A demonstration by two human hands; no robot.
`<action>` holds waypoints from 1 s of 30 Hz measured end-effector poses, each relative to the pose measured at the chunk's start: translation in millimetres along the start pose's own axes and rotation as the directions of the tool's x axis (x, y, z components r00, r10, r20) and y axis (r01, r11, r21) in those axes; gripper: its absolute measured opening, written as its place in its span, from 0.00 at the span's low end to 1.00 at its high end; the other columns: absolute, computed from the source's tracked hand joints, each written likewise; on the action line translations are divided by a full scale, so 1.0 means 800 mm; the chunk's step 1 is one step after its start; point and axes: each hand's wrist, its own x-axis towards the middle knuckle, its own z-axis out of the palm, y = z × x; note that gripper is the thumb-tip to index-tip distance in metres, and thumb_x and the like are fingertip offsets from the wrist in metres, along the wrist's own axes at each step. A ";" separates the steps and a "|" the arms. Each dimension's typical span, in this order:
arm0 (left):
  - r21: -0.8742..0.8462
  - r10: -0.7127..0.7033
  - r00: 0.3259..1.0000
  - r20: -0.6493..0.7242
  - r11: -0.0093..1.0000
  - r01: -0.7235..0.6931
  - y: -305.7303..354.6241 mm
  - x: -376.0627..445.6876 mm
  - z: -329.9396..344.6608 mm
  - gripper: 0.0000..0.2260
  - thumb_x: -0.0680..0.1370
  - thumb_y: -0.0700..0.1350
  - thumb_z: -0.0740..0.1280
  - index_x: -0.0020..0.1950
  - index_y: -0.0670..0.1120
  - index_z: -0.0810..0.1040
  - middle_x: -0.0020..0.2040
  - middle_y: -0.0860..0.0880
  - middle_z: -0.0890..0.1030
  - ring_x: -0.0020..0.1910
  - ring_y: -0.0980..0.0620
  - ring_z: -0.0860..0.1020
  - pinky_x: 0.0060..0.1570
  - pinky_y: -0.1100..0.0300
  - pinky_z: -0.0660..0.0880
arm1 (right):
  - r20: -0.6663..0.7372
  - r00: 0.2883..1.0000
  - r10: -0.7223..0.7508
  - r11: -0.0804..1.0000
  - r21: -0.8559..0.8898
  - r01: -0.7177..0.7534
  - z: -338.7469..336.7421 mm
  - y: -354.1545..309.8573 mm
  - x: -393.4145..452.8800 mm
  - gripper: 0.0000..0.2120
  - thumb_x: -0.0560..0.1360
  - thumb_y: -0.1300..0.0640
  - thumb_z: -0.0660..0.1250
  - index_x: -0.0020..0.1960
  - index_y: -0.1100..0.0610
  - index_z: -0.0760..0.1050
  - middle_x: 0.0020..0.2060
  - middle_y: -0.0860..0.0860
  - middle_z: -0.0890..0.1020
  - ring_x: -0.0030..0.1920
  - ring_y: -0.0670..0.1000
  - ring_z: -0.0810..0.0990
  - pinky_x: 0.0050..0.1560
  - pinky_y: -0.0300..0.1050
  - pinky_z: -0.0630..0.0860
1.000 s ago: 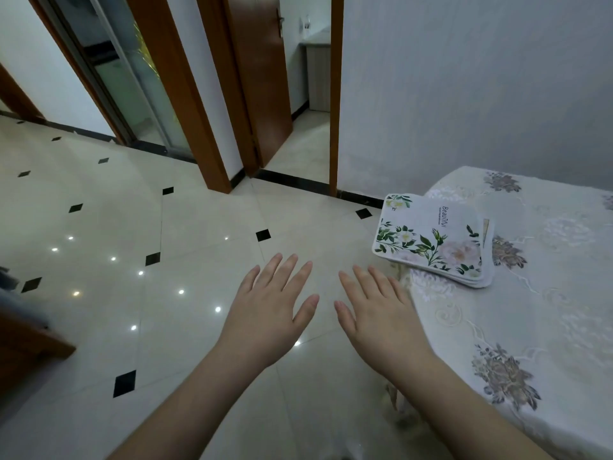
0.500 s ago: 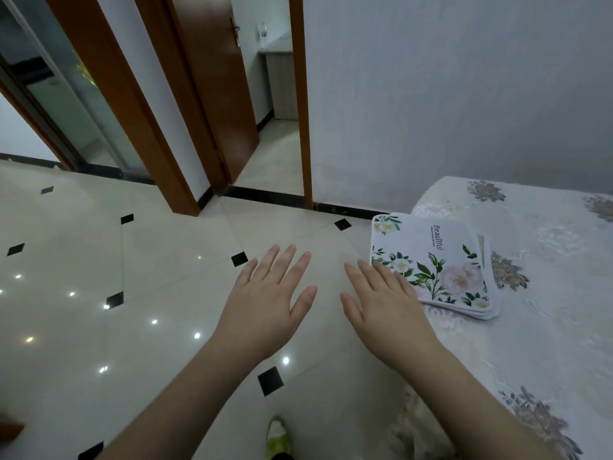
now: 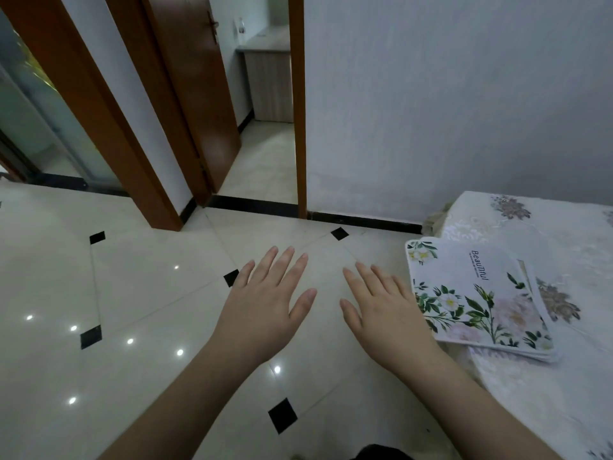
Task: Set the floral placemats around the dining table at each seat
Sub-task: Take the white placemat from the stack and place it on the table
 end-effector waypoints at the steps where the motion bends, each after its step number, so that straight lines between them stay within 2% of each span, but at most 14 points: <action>1: -0.008 0.010 1.000 0.007 1.000 -0.010 -0.003 0.008 0.002 0.36 0.71 0.67 0.26 0.79 0.59 0.37 0.81 0.56 0.40 0.77 0.56 0.34 0.71 0.55 0.33 | -0.003 1.000 0.007 1.000 -0.003 -0.007 0.001 -0.001 0.006 0.27 0.77 0.44 0.51 0.68 0.55 0.74 0.65 0.55 0.78 0.65 0.58 0.77 0.64 0.57 0.73; 6: -0.039 0.050 0.999 -0.002 0.998 -0.050 -0.019 0.058 0.009 0.35 0.72 0.66 0.27 0.79 0.60 0.38 0.80 0.56 0.38 0.72 0.59 0.30 0.69 0.57 0.30 | -0.001 0.998 0.057 0.998 -0.017 -0.057 0.004 0.008 0.042 0.26 0.76 0.45 0.52 0.66 0.55 0.76 0.64 0.56 0.79 0.62 0.58 0.78 0.60 0.58 0.75; 13: -0.042 0.174 0.985 0.021 0.984 -0.173 0.005 0.159 0.028 0.35 0.72 0.66 0.26 0.79 0.59 0.37 0.80 0.55 0.38 0.73 0.57 0.30 0.70 0.56 0.30 | -0.033 0.987 0.158 0.987 0.008 -0.158 0.020 0.056 0.096 0.26 0.76 0.45 0.52 0.67 0.55 0.75 0.65 0.56 0.78 0.64 0.58 0.78 0.62 0.57 0.74; 18: -0.019 0.275 0.961 0.010 0.961 -0.275 0.044 0.243 0.045 0.36 0.76 0.66 0.27 0.80 0.56 0.47 0.81 0.52 0.44 0.78 0.51 0.36 0.75 0.52 0.33 | -0.055 0.964 0.260 0.966 0.021 -0.259 0.029 0.113 0.135 0.26 0.76 0.45 0.52 0.67 0.54 0.75 0.65 0.55 0.78 0.64 0.58 0.78 0.61 0.58 0.74; 22: -0.004 0.355 0.933 0.066 0.935 -0.355 0.084 0.298 0.046 0.39 0.69 0.67 0.19 0.79 0.57 0.36 0.79 0.53 0.33 0.77 0.51 0.30 0.75 0.49 0.32 | -0.078 0.939 0.335 0.942 0.030 -0.334 0.031 0.163 0.161 0.26 0.75 0.45 0.53 0.66 0.55 0.77 0.64 0.56 0.79 0.63 0.58 0.78 0.60 0.57 0.75; 24: 0.004 0.373 0.925 0.065 0.927 -0.374 0.100 0.323 0.047 0.38 0.69 0.67 0.19 0.78 0.57 0.35 0.79 0.53 0.34 0.77 0.50 0.32 0.76 0.49 0.35 | -0.105 0.924 0.368 0.930 0.030 -0.367 0.035 0.185 0.171 0.26 0.75 0.45 0.53 0.65 0.54 0.77 0.63 0.56 0.79 0.62 0.57 0.79 0.59 0.57 0.75; 25: 0.011 0.391 0.919 0.043 0.920 -0.392 0.108 0.335 0.050 0.37 0.72 0.67 0.22 0.79 0.57 0.39 0.80 0.52 0.38 0.79 0.50 0.36 0.77 0.49 0.37 | -0.108 0.917 0.385 0.923 0.035 -0.383 0.036 0.196 0.176 0.26 0.75 0.45 0.53 0.65 0.54 0.78 0.63 0.55 0.80 0.61 0.57 0.80 0.59 0.57 0.76; 28: 0.049 0.469 0.882 0.035 0.881 -0.471 0.128 0.366 0.063 0.29 0.82 0.63 0.40 0.79 0.53 0.58 0.80 0.48 0.58 0.79 0.47 0.53 0.75 0.48 0.49 | -0.103 0.898 0.428 0.904 0.043 -0.426 0.044 0.218 0.185 0.26 0.74 0.45 0.53 0.65 0.53 0.78 0.63 0.55 0.80 0.62 0.57 0.79 0.59 0.57 0.75; 30: 0.058 0.524 0.851 0.020 0.849 -0.525 0.144 0.386 0.074 0.27 0.83 0.61 0.46 0.79 0.52 0.61 0.79 0.49 0.59 0.79 0.47 0.54 0.73 0.48 0.50 | -0.083 0.881 0.466 0.885 0.051 -0.463 0.051 0.228 0.184 0.26 0.74 0.45 0.53 0.64 0.53 0.78 0.63 0.55 0.80 0.62 0.57 0.79 0.59 0.57 0.75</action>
